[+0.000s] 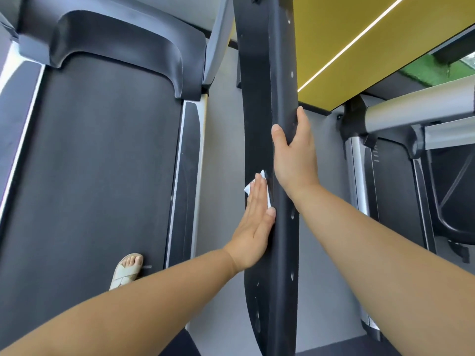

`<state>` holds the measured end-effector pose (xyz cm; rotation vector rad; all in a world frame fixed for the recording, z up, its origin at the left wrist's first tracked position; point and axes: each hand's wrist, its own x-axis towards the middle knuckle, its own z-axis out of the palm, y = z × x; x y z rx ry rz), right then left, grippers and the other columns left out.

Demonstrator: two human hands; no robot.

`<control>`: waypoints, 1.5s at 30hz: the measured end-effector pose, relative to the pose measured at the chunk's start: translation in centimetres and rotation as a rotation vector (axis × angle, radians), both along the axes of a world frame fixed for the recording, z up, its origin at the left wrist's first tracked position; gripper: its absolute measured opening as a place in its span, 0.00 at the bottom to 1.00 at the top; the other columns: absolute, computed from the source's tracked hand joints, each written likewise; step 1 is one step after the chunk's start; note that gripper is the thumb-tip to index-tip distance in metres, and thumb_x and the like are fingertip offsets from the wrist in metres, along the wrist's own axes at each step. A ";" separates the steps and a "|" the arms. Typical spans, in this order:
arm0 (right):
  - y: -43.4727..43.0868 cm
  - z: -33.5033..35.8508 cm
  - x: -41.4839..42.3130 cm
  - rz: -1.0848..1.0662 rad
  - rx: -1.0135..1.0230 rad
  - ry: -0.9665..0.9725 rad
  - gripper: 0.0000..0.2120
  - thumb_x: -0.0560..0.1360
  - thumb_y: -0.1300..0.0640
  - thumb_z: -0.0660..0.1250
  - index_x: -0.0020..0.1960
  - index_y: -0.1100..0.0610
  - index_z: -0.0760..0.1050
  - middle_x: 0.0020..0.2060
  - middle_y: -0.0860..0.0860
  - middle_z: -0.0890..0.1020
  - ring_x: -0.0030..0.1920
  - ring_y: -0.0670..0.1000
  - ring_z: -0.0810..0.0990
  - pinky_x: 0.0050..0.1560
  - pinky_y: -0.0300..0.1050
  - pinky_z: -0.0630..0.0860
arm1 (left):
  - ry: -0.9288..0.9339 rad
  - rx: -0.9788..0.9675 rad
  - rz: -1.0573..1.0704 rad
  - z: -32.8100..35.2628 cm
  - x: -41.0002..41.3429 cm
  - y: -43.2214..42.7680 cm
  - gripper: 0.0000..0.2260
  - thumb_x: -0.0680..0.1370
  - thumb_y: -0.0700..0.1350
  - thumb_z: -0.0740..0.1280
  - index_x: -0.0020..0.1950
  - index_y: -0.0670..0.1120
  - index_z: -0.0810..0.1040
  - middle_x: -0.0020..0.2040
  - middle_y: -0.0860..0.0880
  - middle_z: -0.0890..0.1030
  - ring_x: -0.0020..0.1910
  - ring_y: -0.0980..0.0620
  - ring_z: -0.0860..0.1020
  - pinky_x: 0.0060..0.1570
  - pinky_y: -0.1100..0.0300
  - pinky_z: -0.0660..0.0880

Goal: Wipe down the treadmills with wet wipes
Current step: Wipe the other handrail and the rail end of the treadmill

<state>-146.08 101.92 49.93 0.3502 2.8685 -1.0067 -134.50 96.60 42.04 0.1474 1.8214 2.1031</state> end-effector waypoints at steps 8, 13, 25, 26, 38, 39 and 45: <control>0.0 -0.1 -0.1 -0.002 -0.009 0.023 0.28 0.81 0.48 0.58 0.77 0.50 0.53 0.75 0.46 0.61 0.73 0.46 0.60 0.60 0.34 0.57 | 0.105 -0.044 0.122 0.2 -3.1 0.2 0.31 0.79 0.62 0.42 0.77 0.50 0.38 0.76 0.61 0.36 0.74 0.62 0.36 0.74 0.59 0.38; 0.0 -0.1 -0.2 -0.007 -0.020 0.020 0.27 0.81 0.48 0.58 0.77 0.49 0.52 0.74 0.46 0.61 0.73 0.46 0.60 0.60 0.34 0.57 | 0.133 -0.025 0.081 0.2 1.9 0.8 0.28 0.78 0.65 0.40 0.74 0.55 0.36 0.74 0.68 0.35 0.74 0.62 0.36 0.73 0.63 0.37; -0.1 -0.1 -0.1 -0.011 -0.006 0.017 0.27 0.81 0.48 0.57 0.77 0.50 0.52 0.75 0.46 0.60 0.73 0.46 0.59 0.60 0.34 0.56 | 0.080 0.009 0.065 0.7 1.4 0.5 0.27 0.80 0.60 0.42 0.74 0.55 0.35 0.73 0.68 0.34 0.73 0.64 0.35 0.72 0.65 0.36; -0.1 -0.1 -0.1 -0.012 -0.006 0.016 0.27 0.81 0.48 0.57 0.77 0.49 0.52 0.75 0.46 0.60 0.73 0.46 0.59 0.60 0.34 0.56 | 0.061 0.016 0.048 0.5 2.7 0.7 0.27 0.79 0.63 0.41 0.73 0.56 0.34 0.72 0.71 0.34 0.73 0.65 0.35 0.72 0.66 0.36; 0.0 -0.2 -0.2 -0.022 -0.017 0.015 0.28 0.81 0.48 0.57 0.77 0.49 0.52 0.75 0.45 0.60 0.74 0.44 0.58 0.62 0.34 0.55 | -0.114 0.023 0.127 -1.4 -0.3 0.7 0.22 0.80 0.56 0.43 0.71 0.60 0.36 0.74 0.65 0.36 0.72 0.67 0.36 0.73 0.64 0.38; 0.0 -0.2 -0.2 -0.023 -0.017 0.012 0.27 0.81 0.48 0.57 0.77 0.49 0.52 0.75 0.44 0.60 0.73 0.45 0.58 0.61 0.34 0.55 | -0.126 0.033 0.108 -1.6 1.3 1.0 0.22 0.80 0.57 0.42 0.71 0.62 0.36 0.73 0.67 0.36 0.72 0.68 0.36 0.73 0.64 0.37; 0.0 -0.1 -0.3 -0.024 -0.011 0.012 0.27 0.81 0.48 0.57 0.77 0.48 0.52 0.74 0.45 0.61 0.73 0.46 0.59 0.60 0.34 0.56 | -0.262 0.039 0.111 -2.4 2.2 1.3 0.18 0.83 0.55 0.42 0.68 0.64 0.35 0.73 0.65 0.33 0.72 0.65 0.34 0.74 0.57 0.37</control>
